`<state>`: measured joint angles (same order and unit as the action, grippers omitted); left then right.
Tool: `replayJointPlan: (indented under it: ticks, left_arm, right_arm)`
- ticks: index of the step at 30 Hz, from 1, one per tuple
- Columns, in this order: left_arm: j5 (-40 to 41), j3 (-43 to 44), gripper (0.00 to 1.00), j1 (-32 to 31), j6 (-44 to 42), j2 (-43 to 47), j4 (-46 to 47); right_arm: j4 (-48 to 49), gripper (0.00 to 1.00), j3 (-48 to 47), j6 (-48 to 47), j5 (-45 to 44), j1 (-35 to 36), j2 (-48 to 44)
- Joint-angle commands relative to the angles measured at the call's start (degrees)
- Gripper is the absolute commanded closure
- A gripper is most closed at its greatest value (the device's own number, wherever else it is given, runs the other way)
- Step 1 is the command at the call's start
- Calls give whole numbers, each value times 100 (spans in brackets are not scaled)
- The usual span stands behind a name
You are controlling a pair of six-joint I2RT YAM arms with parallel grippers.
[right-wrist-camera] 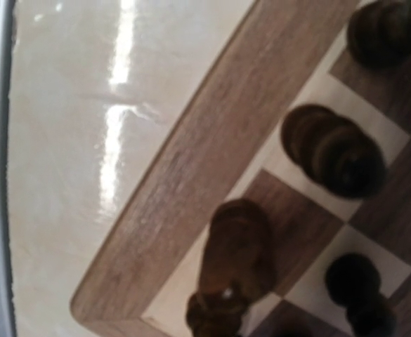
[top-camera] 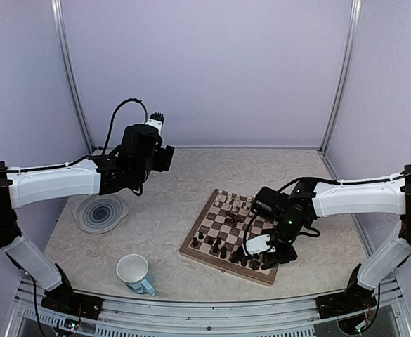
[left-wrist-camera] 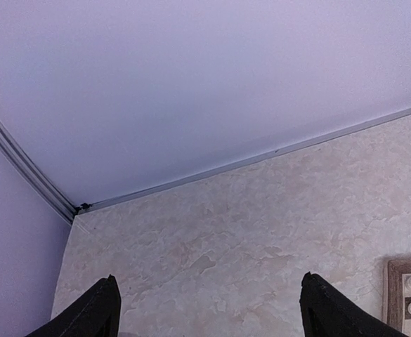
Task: Set up the chess pieces on the board
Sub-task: Place the rook at a8, then pick up the chess pile from the chessboard.
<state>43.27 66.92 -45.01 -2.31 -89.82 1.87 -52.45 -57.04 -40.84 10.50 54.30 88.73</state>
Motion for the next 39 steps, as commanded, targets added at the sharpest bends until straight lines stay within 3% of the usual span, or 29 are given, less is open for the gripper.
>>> replayJointPlan:
  ticks: [1, 24, 27, 34, 39]
  left_arm:
    - [-109, 188, 13, 33, 116, -77, -103]
    - [-143, 261, 13, 28, 165, -179, -169]
    - [-208, 261, 13, 28, 157, -201, -169]
    - [-1192, 431, 14, -240, -111, -145, -760]
    - [-2840, 602, 17, -324, -85, 3, -1192]
  right_arm:
    - [41, 81, 96, 8, 5, 98, 74]
    - [-1, 75, -109, 61, 285, 104, -125]
    - [-103, 71, -341, -73, 383, -20, -373]
    - [-78, 65, -1214, -247, 1231, -1014, -641]
    - [847, 71, -1227, 236, 1049, -1448, -203]
